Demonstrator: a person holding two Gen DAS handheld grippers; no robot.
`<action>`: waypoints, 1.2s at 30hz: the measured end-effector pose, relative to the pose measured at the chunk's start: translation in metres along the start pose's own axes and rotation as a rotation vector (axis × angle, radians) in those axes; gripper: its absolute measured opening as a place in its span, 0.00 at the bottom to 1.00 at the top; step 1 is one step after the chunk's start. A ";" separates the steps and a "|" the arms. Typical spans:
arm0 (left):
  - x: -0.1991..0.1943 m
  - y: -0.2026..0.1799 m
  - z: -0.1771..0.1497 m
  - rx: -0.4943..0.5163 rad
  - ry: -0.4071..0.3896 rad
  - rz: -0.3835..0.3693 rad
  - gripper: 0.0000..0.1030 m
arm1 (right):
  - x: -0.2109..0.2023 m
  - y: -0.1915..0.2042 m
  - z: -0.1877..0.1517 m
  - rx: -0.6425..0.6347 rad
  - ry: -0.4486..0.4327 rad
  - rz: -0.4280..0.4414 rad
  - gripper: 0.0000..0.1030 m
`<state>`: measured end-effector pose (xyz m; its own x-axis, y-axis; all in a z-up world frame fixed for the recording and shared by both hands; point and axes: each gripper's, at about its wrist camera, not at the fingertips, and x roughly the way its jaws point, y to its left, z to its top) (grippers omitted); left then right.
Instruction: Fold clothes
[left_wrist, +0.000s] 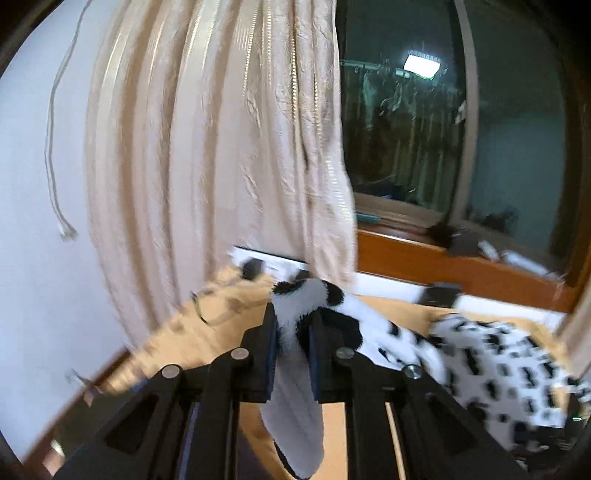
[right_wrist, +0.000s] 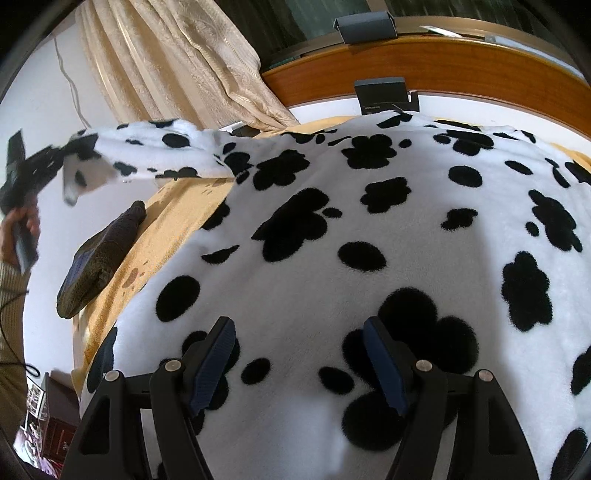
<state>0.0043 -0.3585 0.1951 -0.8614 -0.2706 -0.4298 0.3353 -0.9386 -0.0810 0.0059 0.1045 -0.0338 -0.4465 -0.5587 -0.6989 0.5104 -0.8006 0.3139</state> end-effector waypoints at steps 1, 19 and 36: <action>0.008 0.000 0.008 0.005 -0.006 0.022 0.16 | 0.000 0.000 0.000 0.000 0.000 0.000 0.72; 0.109 0.073 -0.054 -0.002 0.230 0.219 0.17 | 0.000 0.000 0.000 -0.008 0.015 0.032 0.80; 0.024 0.051 -0.121 0.350 0.303 0.130 0.24 | 0.000 0.001 0.002 -0.007 0.021 0.043 0.84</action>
<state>0.0465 -0.3867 0.0715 -0.6534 -0.3648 -0.6633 0.2397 -0.9308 0.2759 0.0046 0.1036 -0.0322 -0.4081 -0.5879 -0.6984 0.5344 -0.7741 0.3394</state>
